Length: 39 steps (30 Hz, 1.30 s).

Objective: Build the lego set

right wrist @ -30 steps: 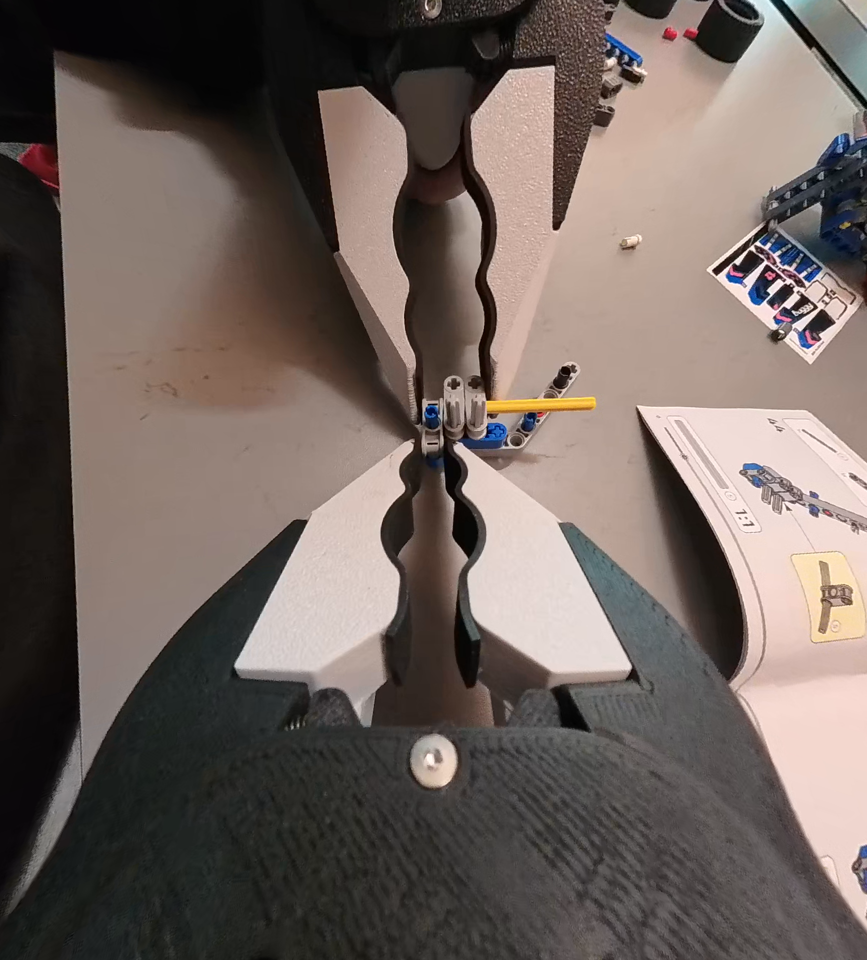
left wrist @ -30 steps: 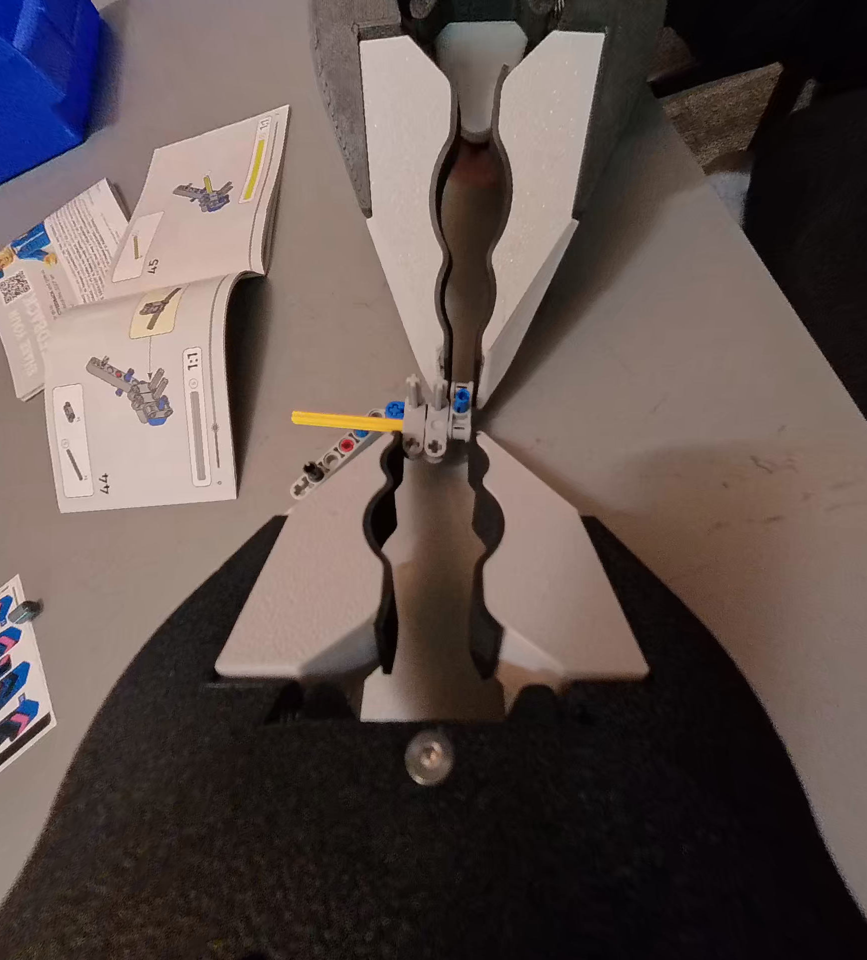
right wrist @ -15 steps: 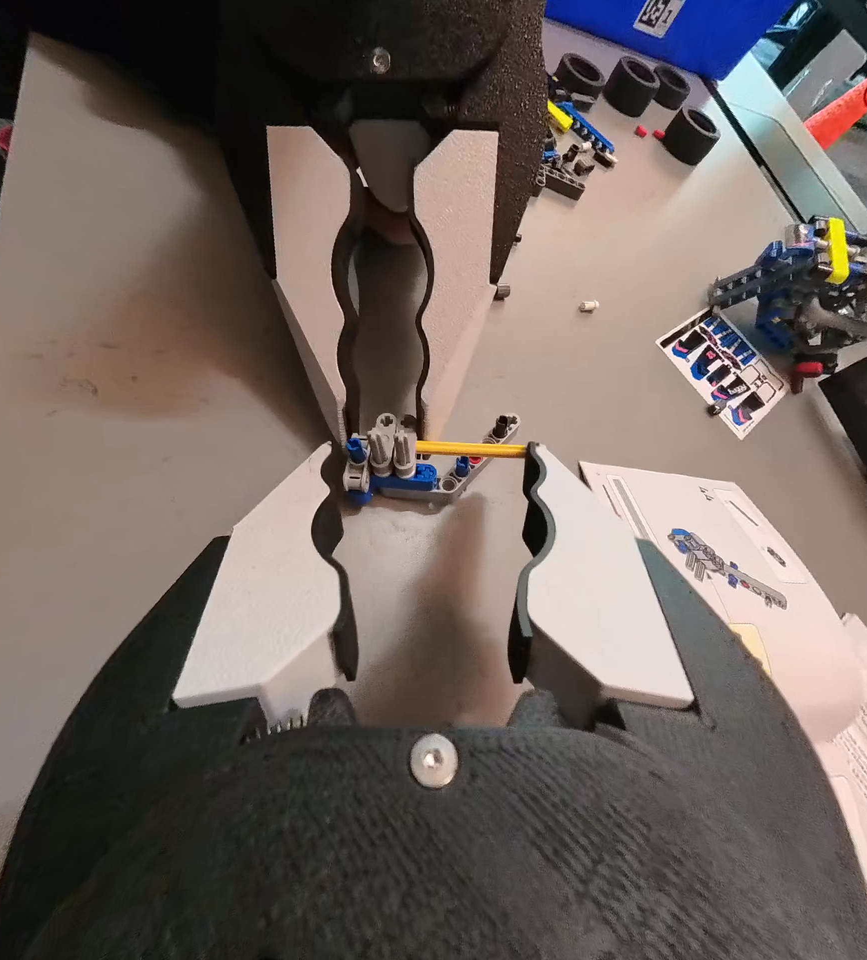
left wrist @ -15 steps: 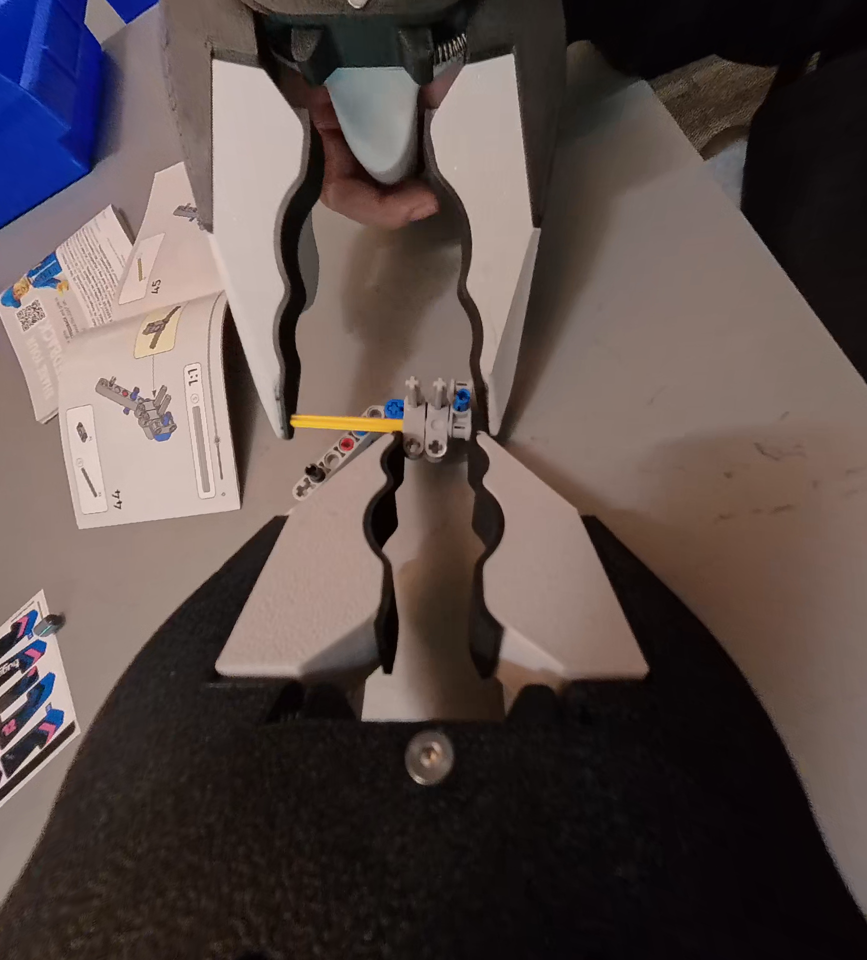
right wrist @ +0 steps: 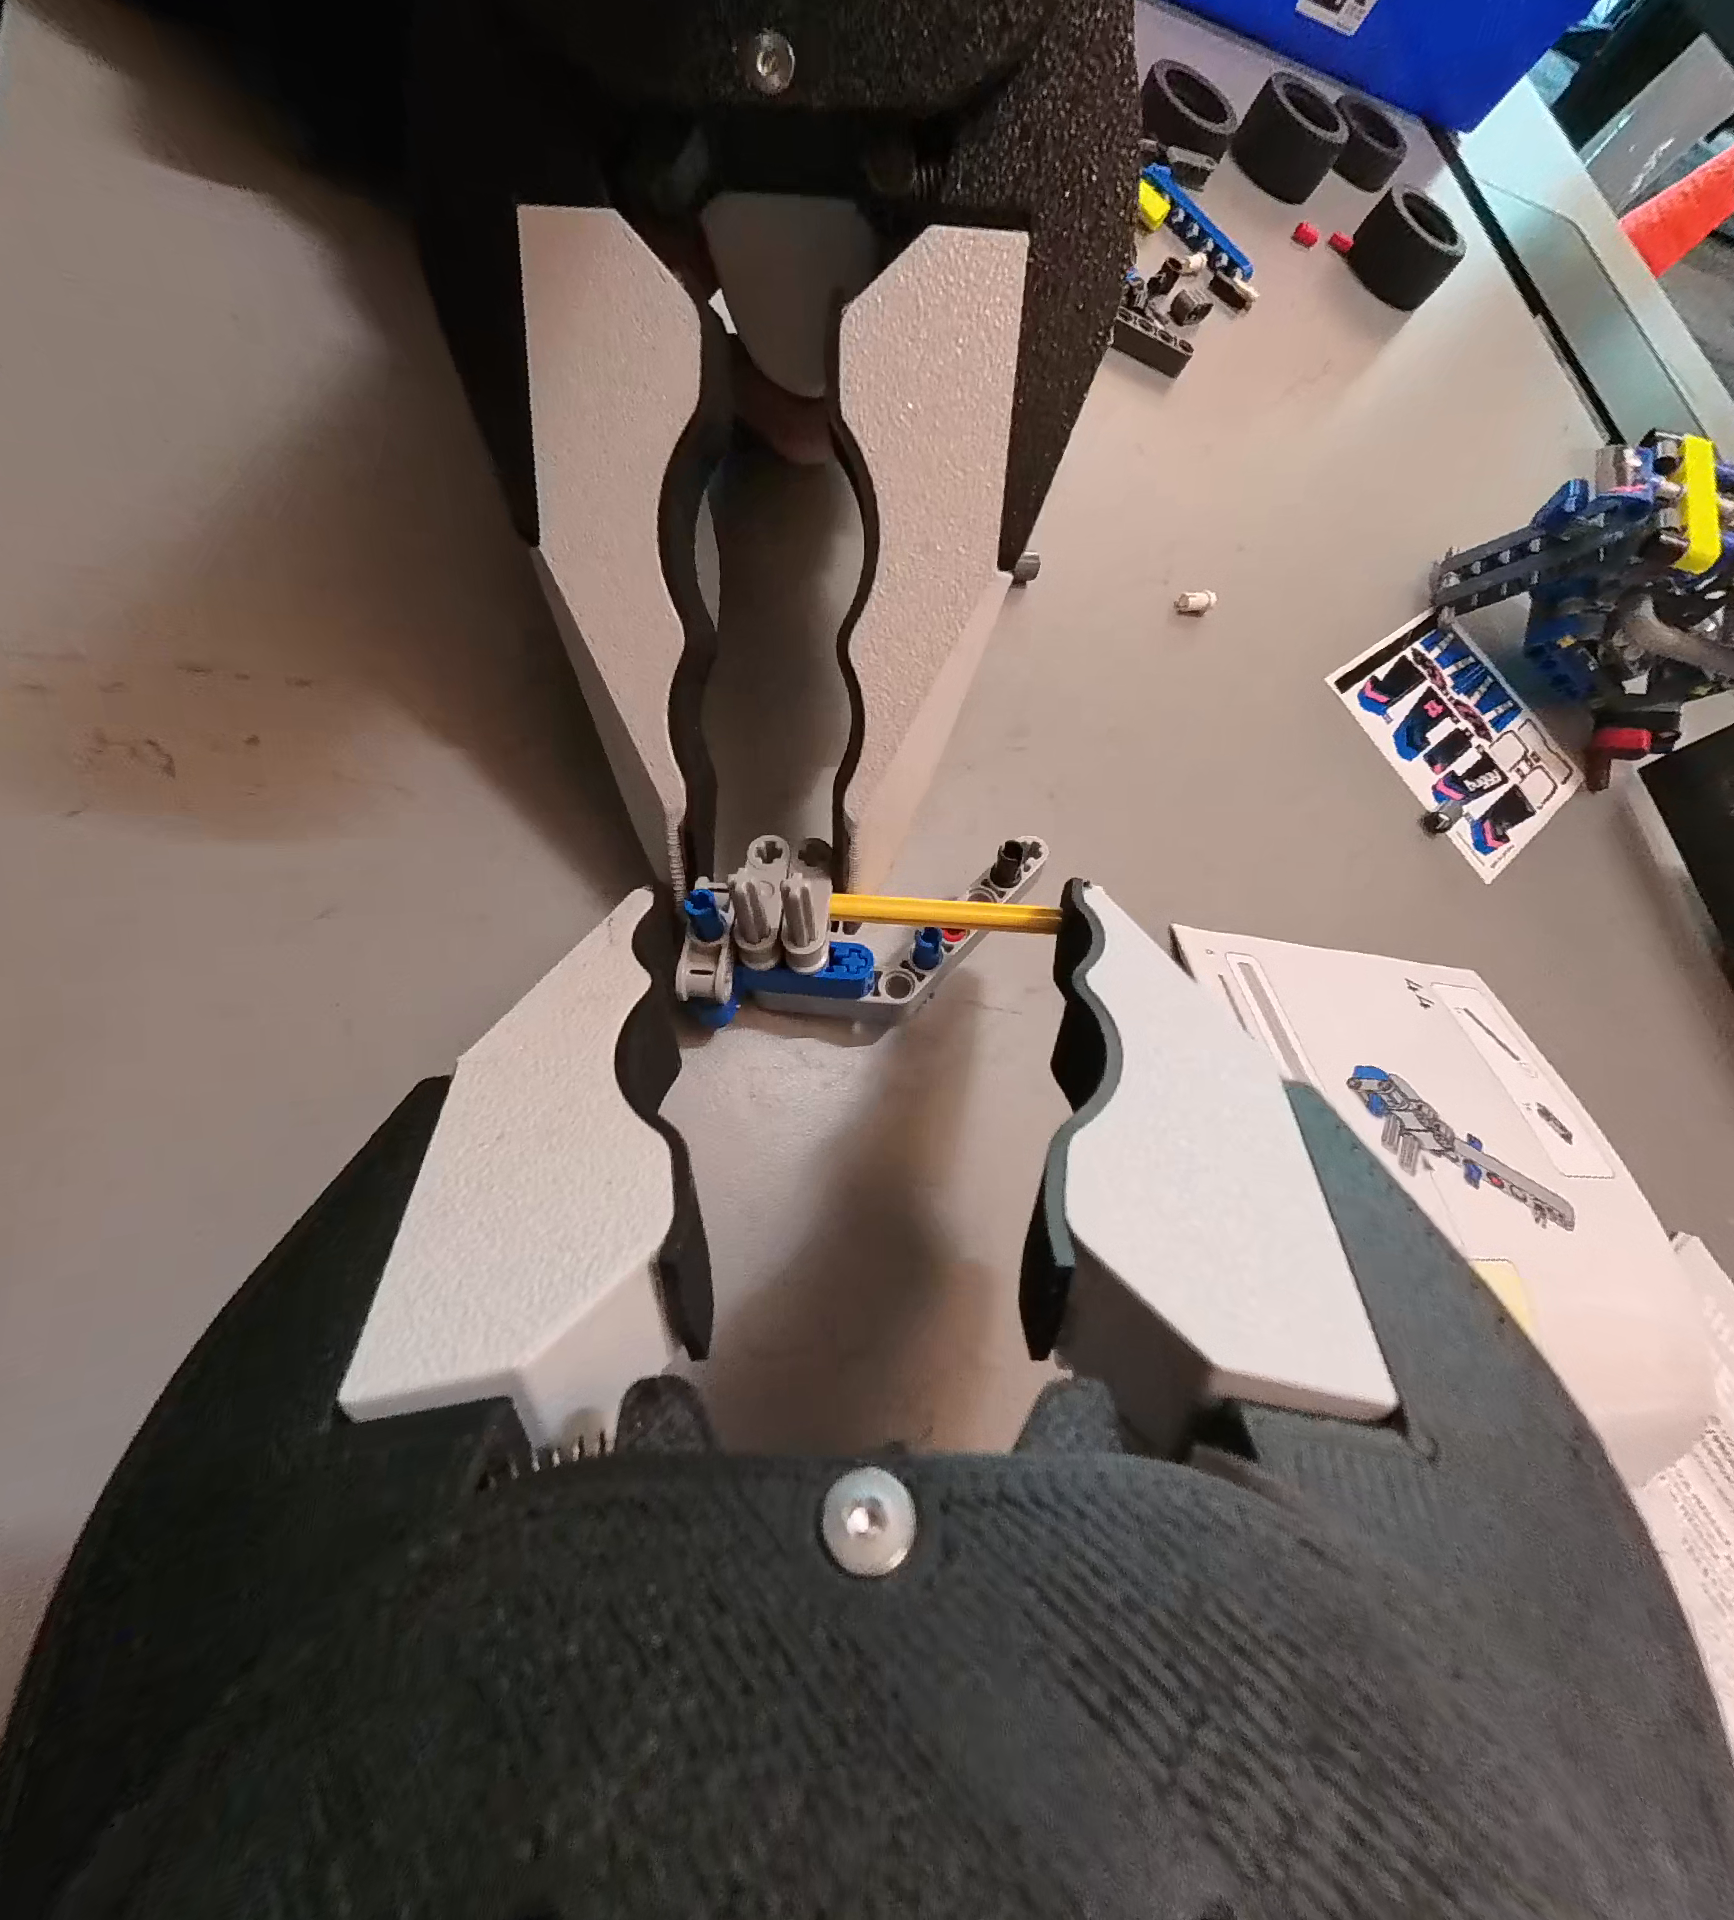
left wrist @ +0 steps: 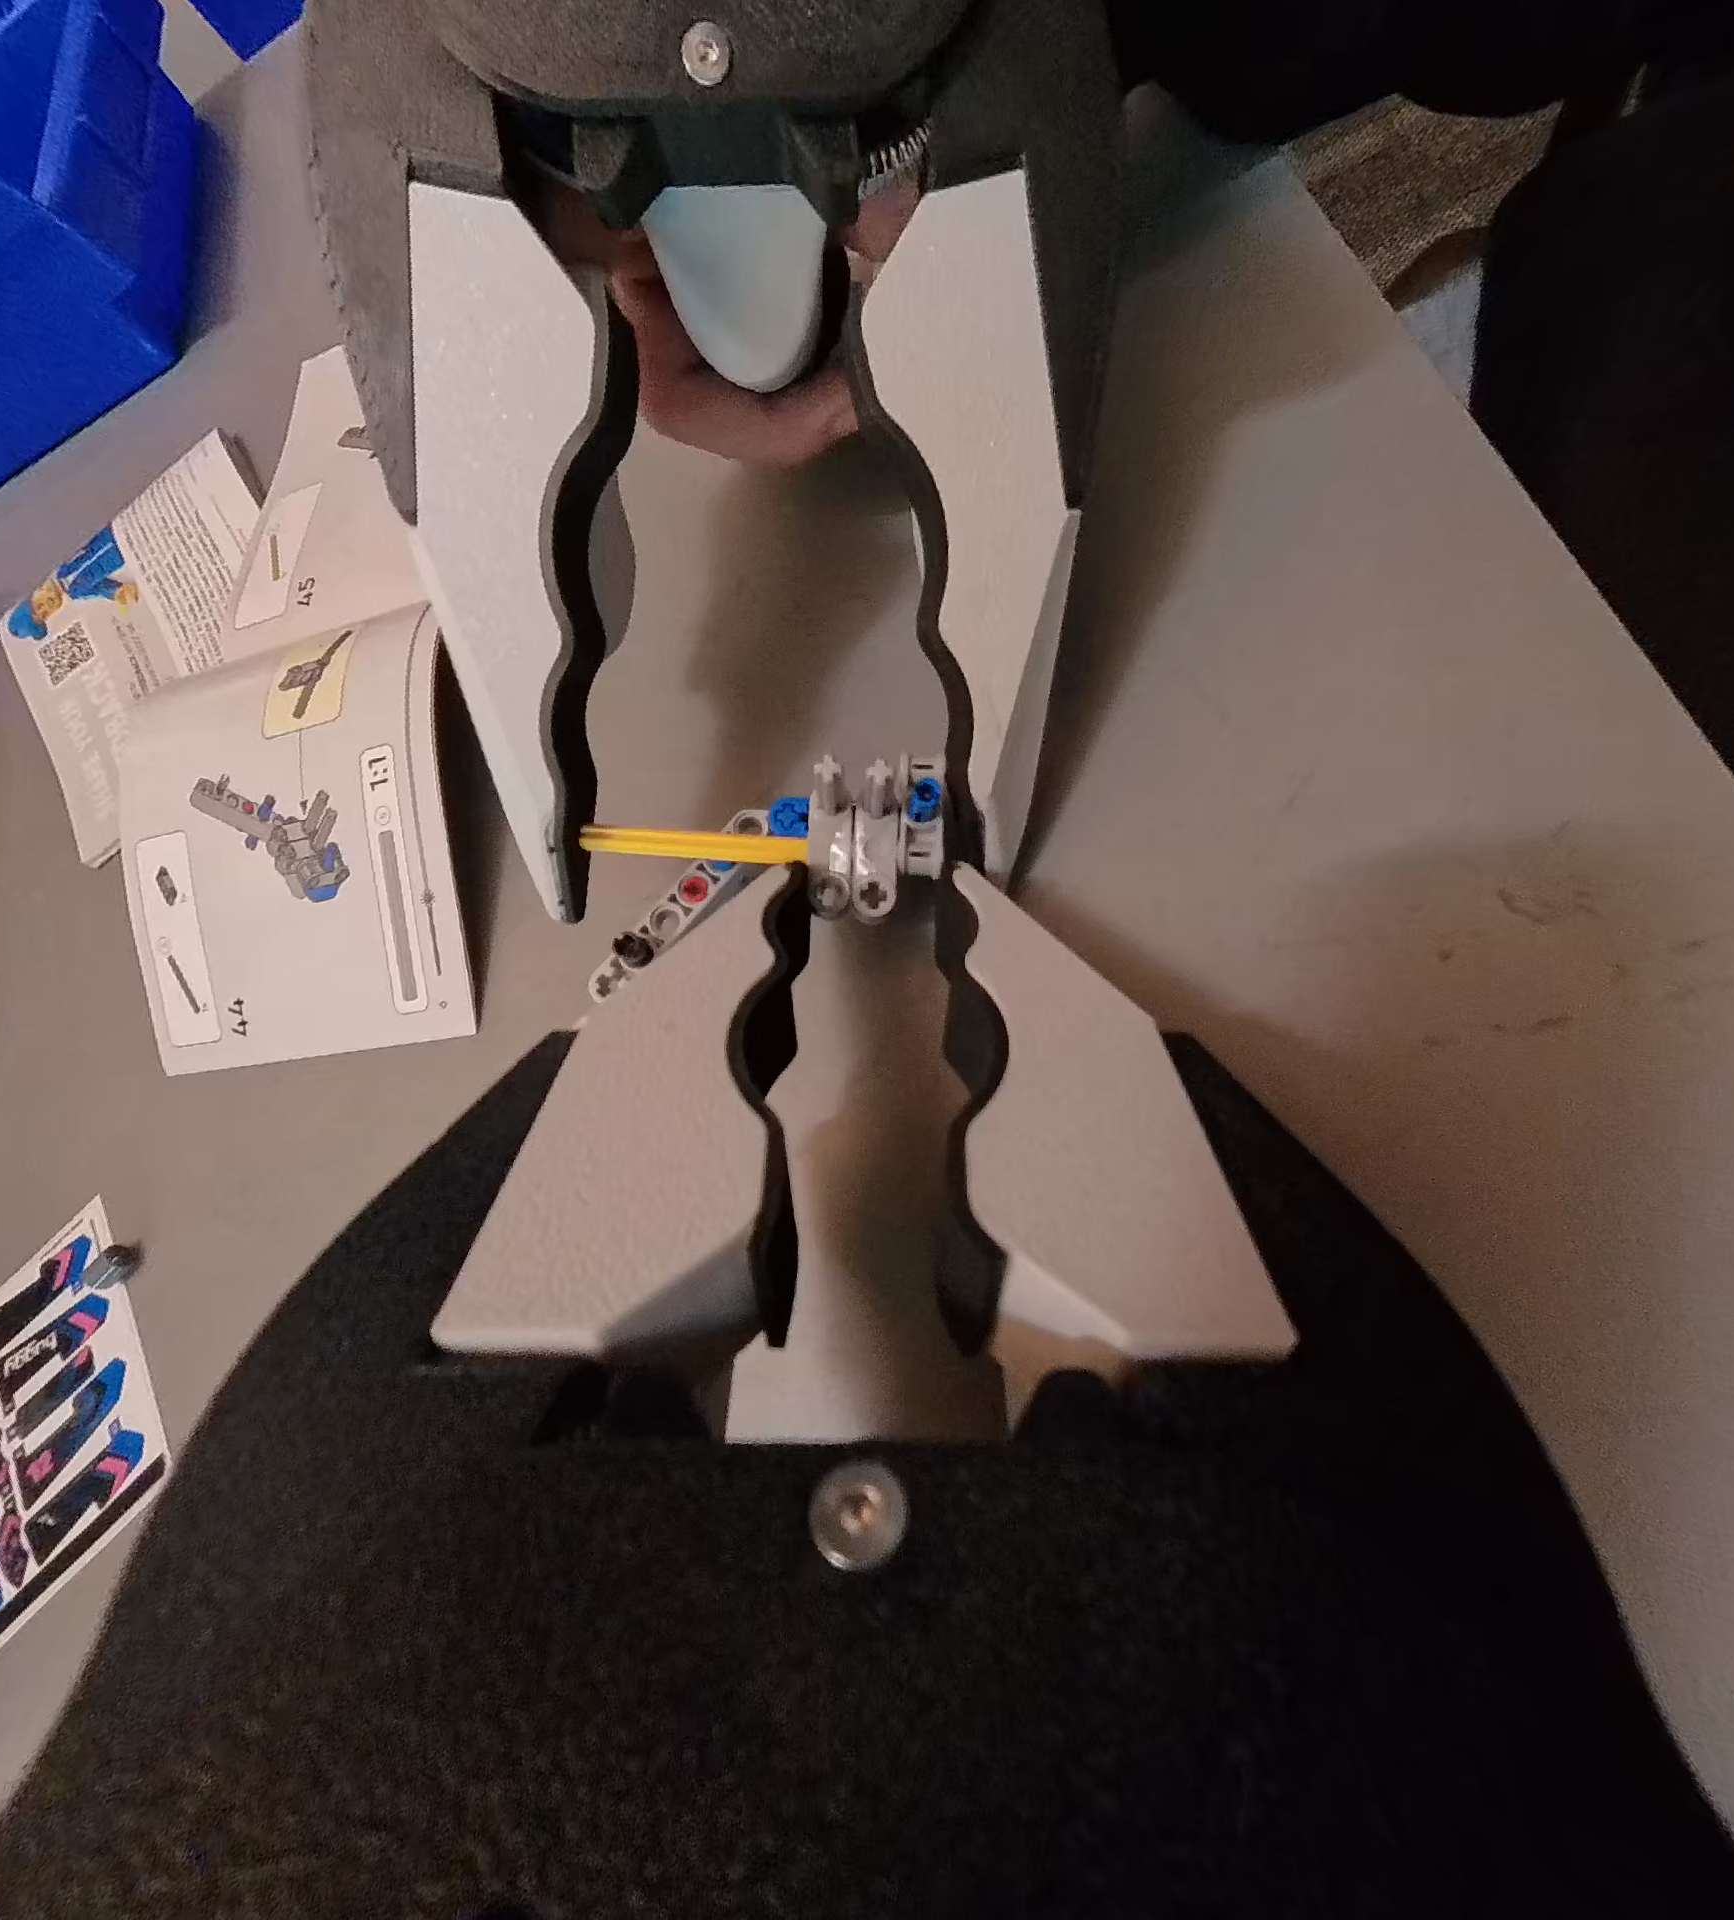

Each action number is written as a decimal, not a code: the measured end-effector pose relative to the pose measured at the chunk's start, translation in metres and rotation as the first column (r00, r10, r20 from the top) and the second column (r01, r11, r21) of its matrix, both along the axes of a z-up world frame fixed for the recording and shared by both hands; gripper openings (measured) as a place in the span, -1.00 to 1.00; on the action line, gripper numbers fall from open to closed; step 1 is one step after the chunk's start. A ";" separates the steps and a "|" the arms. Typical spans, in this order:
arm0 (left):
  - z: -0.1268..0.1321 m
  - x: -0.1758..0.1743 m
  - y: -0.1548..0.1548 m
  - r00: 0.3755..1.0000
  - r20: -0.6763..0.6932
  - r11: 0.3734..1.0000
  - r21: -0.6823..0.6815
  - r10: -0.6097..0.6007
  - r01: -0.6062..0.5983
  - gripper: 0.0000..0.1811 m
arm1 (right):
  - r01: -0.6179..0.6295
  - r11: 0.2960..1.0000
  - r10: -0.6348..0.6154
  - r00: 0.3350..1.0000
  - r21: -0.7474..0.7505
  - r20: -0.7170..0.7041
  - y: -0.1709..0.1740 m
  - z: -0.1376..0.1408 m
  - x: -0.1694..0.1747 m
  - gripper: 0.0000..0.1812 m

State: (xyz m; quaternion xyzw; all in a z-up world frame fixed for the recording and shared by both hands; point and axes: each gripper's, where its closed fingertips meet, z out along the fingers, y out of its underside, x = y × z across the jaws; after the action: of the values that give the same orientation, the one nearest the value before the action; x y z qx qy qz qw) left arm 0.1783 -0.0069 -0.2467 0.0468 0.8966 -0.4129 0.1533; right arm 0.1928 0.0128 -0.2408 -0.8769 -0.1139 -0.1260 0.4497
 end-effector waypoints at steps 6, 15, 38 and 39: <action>0.000 -0.002 -0.001 1.000 -0.025 1.000 -0.008 0.002 -0.003 -0.77 | 0.006 1.000 -0.006 1.000 0.004 -0.009 -0.001 0.000 -0.001 -0.20; 0.000 -0.003 -0.002 1.000 0.017 1.000 0.012 -0.007 0.007 -0.77 | 0.003 1.000 -0.003 1.000 0.001 0.015 -0.001 0.000 -0.003 -0.20; 0.007 0.024 0.005 0.702 0.703 0.965 0.247 -0.114 -0.090 -0.76 | 0.131 0.979 -0.105 0.980 0.158 -0.167 -0.006 0.040 0.015 -0.91; 0.007 0.024 0.005 0.708 0.698 0.966 0.243 -0.112 -0.087 -0.76 | 0.126 0.979 -0.100 0.982 0.159 -0.161 -0.006 0.041 0.013 -0.92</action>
State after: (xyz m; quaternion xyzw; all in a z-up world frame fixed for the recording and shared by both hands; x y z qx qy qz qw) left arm 0.2023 -0.0023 -0.2398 0.2267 0.8150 -0.2443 0.4740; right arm 0.2063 0.0072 -0.1996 -0.8477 -0.0179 -0.0934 0.5218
